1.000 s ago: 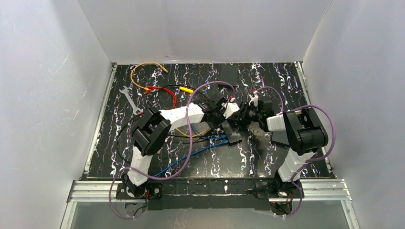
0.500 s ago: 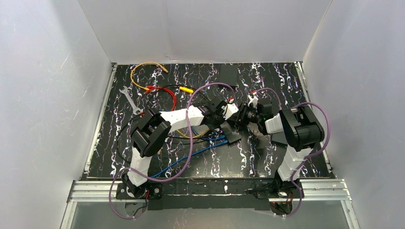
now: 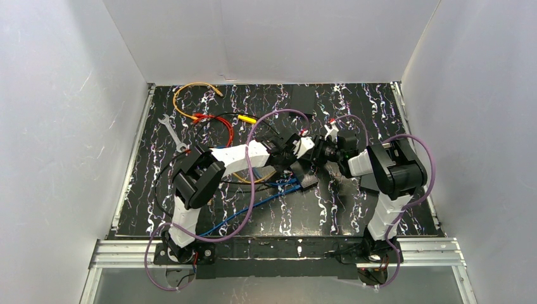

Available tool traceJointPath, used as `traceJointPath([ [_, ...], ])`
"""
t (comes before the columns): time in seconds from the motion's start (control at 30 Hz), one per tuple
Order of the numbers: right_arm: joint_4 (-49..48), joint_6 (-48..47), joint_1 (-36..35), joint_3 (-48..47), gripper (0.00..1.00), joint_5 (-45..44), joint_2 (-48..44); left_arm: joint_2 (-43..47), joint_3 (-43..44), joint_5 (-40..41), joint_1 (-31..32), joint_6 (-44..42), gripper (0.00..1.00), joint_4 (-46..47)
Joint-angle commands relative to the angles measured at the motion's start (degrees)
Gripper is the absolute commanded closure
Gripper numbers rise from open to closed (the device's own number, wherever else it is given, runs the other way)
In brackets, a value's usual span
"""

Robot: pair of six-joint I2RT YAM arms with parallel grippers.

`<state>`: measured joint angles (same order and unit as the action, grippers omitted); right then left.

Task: Insert the plug into the switch port
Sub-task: Insert the connector into the switch port.

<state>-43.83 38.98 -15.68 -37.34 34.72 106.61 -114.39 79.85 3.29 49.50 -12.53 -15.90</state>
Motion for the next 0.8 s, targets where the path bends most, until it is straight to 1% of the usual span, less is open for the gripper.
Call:
traceJointPath([
  [0.0, 9.3, -0.4, -5.2, 0.9, 0.51, 9.3, 1.6, 3.2, 1.7, -1.8, 1.0, 1.6, 1.00, 15.5],
  [0.1, 14.2, -3.6, -4.4, 0.2, 0.50, 6.5, -0.4, 3.1, 0.1, -0.9, 1.0, 1.3, 1.00, 15.5],
  [0.2, 16.7, -5.1, -2.2, 0.9, 0.48, 3.4, -2.8, 3.2, -2.4, -1.0, 0.8, 1.1, 1.00, 17.3],
  [0.33, 19.7, -6.9, 0.4, 1.7, 0.40, -1.3, -6.8, 3.9, -5.5, -2.1, 0.7, 1.2, 1.00, 18.7],
  [0.4, 23.5, -9.1, 0.8, 1.0, 0.34, -4.3, -9.0, 4.7, -6.9, -2.7, 0.7, 1.6, 0.98, 19.0],
  [0.57, 29.7, -13.2, 0.9, -0.1, 0.20, -11.6, -13.6, 7.6, -10.1, -2.3, 0.6, 1.5, 0.85, 19.3],
  [0.6, 30.7, -13.6, 0.9, -0.2, 0.17, -13.1, -14.3, 8.2, -11.0, -2.1, 0.6, 1.4, 0.80, 19.3],
  [0.67, 32.8, -14.8, 0.9, -0.6, 0.08, -15.0, -16.0, 9.7, -12.1, -1.6, 0.4, 1.3, 0.69, 19.2],
  [0.73, 34.6, -15.9, 0.9, -0.9, 0.01, -16.4, -17.8, 11.5, -13.4, -1.1, 0.1, 1.6, 0.60, 19.2],
  [0.77, 35.5, -16.4, 0.8, -1.1, 0.00, -17.2, -18.8, 12.6, -13.9, -0.8, 0.1, 1.8, 0.56, 19.1],
])
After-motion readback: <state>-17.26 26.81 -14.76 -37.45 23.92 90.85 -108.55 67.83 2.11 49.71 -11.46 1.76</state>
